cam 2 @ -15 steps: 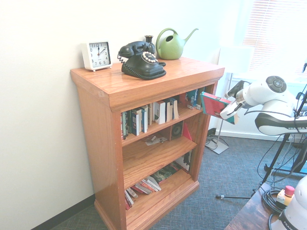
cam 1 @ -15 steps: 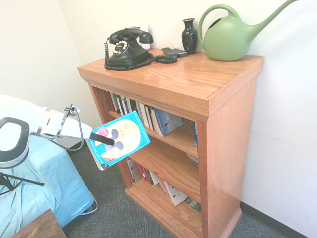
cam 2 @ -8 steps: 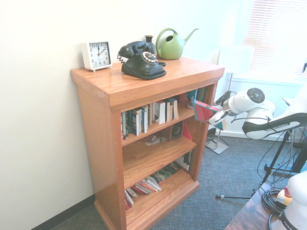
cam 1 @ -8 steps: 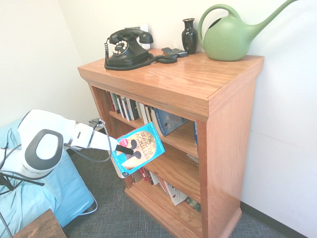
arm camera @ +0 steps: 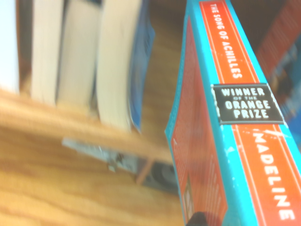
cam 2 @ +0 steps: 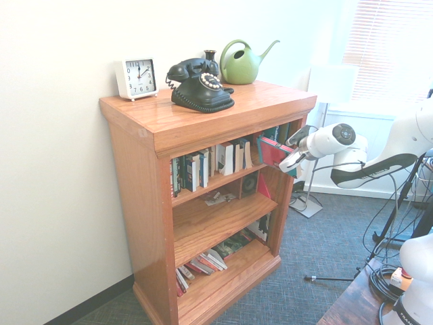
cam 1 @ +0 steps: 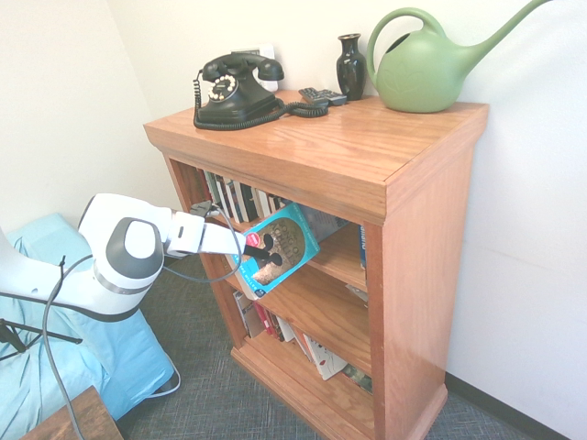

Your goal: Organize the shelf

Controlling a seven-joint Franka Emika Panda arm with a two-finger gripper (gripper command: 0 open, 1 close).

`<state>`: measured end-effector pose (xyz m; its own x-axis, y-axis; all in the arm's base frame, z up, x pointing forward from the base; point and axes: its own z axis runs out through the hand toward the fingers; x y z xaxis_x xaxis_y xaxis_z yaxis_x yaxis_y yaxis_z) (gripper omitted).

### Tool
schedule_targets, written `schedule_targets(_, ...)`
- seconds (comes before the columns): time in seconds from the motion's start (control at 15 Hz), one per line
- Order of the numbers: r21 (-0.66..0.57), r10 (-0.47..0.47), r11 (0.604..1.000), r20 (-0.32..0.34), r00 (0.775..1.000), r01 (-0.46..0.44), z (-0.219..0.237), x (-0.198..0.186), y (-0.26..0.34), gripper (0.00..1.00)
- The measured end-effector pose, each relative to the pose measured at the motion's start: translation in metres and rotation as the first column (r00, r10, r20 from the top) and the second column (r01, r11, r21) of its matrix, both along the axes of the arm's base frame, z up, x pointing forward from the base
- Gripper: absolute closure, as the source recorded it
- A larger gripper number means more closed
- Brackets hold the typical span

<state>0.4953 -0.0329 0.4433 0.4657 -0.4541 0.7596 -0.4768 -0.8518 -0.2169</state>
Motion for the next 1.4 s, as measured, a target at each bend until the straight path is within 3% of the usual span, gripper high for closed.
schedule_targets(0.8, 0.028, -0.008, 1.0, 0.013, 1.0, 0.008, -0.054, 0.083, 0.005, 1.0)
schedule_targets(1.4, 0.104, -0.019, 0.995, 0.068, 0.998, 0.012, -0.032, 0.098, 0.009, 1.0)
